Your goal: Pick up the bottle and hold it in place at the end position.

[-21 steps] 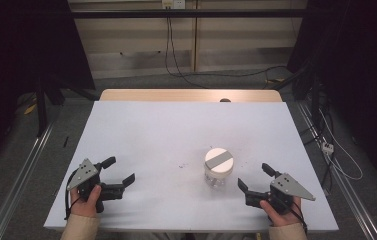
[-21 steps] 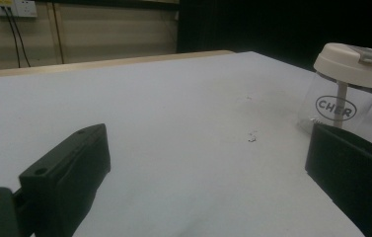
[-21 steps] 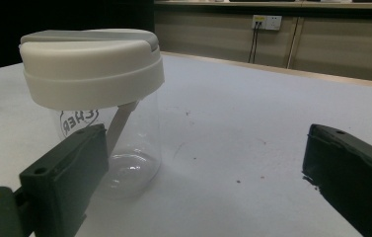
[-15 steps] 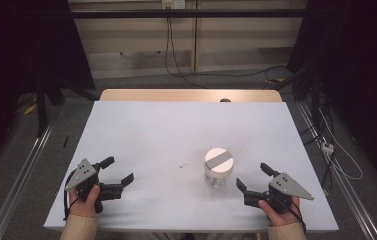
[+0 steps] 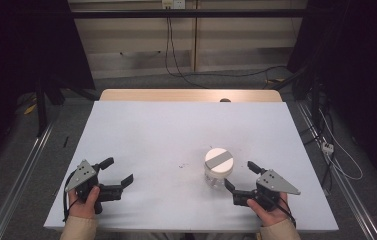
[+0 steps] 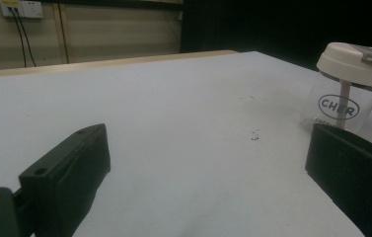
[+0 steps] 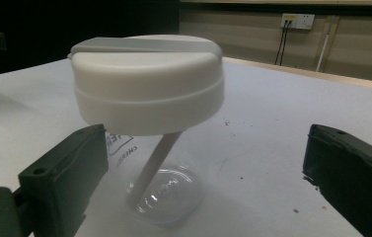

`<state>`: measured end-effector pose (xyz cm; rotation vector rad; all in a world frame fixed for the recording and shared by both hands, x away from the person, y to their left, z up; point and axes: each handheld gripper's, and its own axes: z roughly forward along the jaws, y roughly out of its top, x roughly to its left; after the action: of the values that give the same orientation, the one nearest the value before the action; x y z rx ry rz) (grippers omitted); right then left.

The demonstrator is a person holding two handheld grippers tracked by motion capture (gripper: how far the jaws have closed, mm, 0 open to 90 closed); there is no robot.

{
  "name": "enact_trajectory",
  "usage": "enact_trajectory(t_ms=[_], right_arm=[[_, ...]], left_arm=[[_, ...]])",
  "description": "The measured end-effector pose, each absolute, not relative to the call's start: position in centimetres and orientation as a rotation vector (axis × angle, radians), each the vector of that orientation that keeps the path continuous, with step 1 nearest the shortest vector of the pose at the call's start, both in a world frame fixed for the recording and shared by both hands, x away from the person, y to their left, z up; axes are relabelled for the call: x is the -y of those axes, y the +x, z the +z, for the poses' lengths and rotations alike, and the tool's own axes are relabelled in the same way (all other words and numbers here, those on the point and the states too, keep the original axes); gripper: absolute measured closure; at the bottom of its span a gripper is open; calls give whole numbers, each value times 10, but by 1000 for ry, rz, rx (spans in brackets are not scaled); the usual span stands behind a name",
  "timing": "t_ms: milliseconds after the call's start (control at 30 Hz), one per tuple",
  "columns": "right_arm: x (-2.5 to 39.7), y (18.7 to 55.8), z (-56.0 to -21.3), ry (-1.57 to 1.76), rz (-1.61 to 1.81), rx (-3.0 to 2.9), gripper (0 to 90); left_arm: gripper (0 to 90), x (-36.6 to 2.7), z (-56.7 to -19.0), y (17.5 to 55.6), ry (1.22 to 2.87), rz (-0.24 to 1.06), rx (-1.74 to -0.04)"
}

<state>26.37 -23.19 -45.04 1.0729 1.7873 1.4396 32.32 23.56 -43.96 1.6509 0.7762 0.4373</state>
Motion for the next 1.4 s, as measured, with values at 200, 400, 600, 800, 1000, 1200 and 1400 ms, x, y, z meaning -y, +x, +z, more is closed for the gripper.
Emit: enact_trajectory(t_ms=[200,400,600,800,1000,1200,1400], right_arm=[[221,263,-451,1051,1446,-1823,30],[211,268,-451,1045,1448,-1842,30],[198,276,-452,1064,1440,-1867,34],[185,284,-455,1084,1401,-1893,42],[179,292,-457,1118,1366,-1905,57],[180,300,-458,1140,1339,-1905,88],[178,305,-459,1144,1349,-1908,108]], left_arm=[[31,-234,-441,324,1659,431,-772],[31,-233,-441,325,1665,431,-768],[31,-232,-442,325,1670,425,-768],[31,-233,-442,325,1664,422,-778],[31,-233,-442,325,1667,417,-774],[31,-234,-443,326,1666,414,-776],[31,-234,-443,327,1671,414,-776]])
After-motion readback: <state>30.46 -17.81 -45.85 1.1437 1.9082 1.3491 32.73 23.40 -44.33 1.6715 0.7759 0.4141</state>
